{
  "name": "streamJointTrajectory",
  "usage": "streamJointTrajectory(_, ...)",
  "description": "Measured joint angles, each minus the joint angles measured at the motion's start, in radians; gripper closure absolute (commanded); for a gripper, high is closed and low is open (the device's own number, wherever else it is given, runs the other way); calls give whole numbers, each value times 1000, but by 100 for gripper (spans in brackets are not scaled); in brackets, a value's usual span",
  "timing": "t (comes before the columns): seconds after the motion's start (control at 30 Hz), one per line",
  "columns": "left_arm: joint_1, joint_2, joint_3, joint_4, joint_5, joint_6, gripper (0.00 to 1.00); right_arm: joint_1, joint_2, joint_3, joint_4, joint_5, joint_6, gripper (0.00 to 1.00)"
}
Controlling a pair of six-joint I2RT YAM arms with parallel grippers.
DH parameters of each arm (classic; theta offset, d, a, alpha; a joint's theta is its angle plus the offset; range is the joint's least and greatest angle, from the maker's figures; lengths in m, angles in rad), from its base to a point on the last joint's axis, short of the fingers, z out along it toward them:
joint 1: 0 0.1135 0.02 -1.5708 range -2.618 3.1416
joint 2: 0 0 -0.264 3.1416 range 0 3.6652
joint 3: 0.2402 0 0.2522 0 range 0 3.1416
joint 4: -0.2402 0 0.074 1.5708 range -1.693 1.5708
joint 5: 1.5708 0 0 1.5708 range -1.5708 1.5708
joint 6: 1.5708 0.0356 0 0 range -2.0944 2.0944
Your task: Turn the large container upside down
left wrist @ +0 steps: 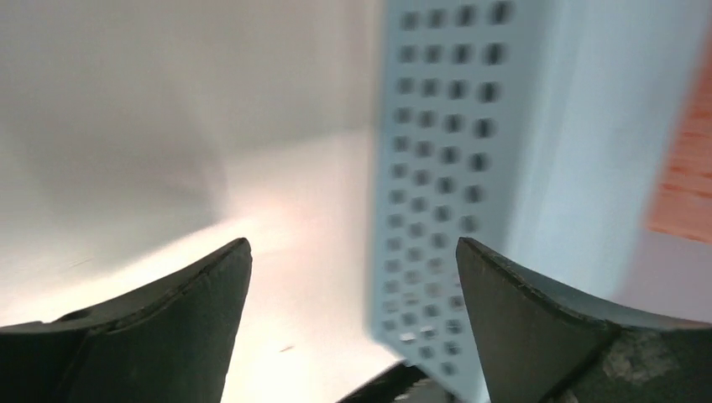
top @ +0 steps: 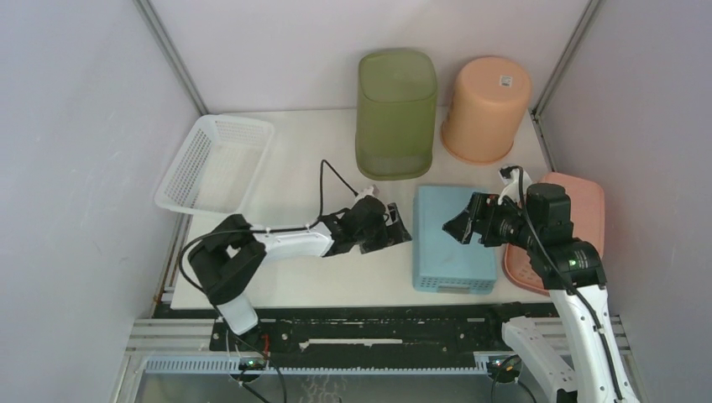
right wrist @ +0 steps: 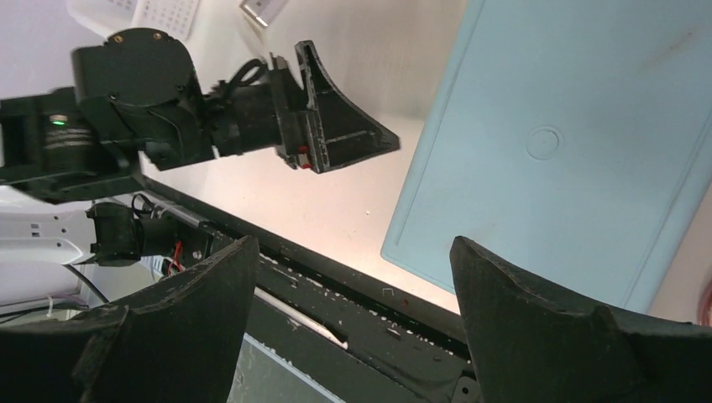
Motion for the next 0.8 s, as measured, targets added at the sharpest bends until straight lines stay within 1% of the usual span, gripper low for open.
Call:
streamJointTrajectory(0.03, 0, -14, 16, -73, -37, 37, 0, 5, 0, -6, 4, 0, 1, 8)
streamJointTrajectory(0.17, 11, -92, 89, -431, -225, 184, 0, 18, 4, -17, 21, 0, 3, 8)
streamJointTrajectory(0.23, 37, -141, 127, -559, -294, 246, 0, 23, 5, -18, 33, -1, 3, 9)
streamJointTrajectory(0.27, 68, -178, 146, -615, -318, 282, 0, 26, 5, -18, 40, -3, 3, 8)
streamJointTrajectory(0.33, 146, -248, 167, -676, -337, 343, 0, 30, 6, -18, 49, -8, 3, 8)
streamJointTrajectory(0.5, 410, -384, 229, -769, -371, 487, 1, 68, 7, -32, 86, -13, 23, 8)
streamJointTrajectory(0.63, 577, -397, 299, -801, -387, 579, 1, 114, 8, -62, 119, -11, 45, 8)
streamJointTrajectory(0.8, 756, -349, 316, -801, -353, 660, 3, 149, 11, -90, 145, -7, 66, 8)
